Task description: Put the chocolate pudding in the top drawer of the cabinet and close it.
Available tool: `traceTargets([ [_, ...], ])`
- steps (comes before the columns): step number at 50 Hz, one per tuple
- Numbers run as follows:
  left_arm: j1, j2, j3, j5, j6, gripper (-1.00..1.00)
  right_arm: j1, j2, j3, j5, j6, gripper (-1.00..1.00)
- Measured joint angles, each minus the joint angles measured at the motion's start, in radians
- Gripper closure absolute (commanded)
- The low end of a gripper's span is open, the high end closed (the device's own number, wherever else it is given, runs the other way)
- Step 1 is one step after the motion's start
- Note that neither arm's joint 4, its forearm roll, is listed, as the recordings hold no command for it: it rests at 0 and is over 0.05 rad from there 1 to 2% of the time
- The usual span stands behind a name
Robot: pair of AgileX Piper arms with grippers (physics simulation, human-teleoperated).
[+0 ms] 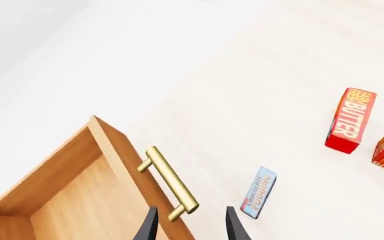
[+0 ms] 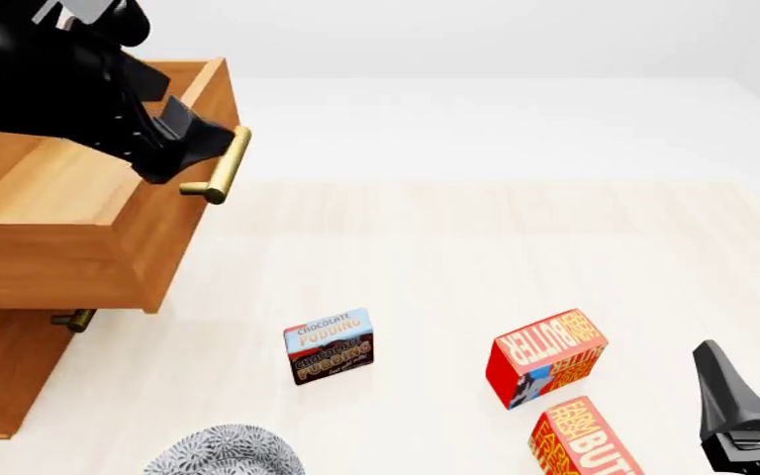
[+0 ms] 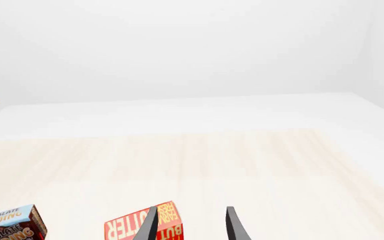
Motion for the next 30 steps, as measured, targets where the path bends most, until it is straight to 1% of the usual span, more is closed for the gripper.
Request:
traceTargets([
  [4, -0.012, -0.001, 0.009, -0.009, 0.018, -1.0, 0.0, 0.0, 0.0, 0.0, 0.0, -1.0],
  [12, -0.051, 0.017, 0.015, -0.021, 0.021, -1.0, 0.0, 0.0, 0.0, 0.0, 0.0, -1.0],
  [22, -0.07, 0.027, 0.07, -0.059, 0.057, -1.0, 0.0, 0.0, 0.0, 0.0, 0.0, -1.0],
  [30, -0.091, 0.047, 0.111, -0.099, 0.073, -1.0, 0.0, 0.0, 0.0, 0.0, 0.0, -1.0],
])
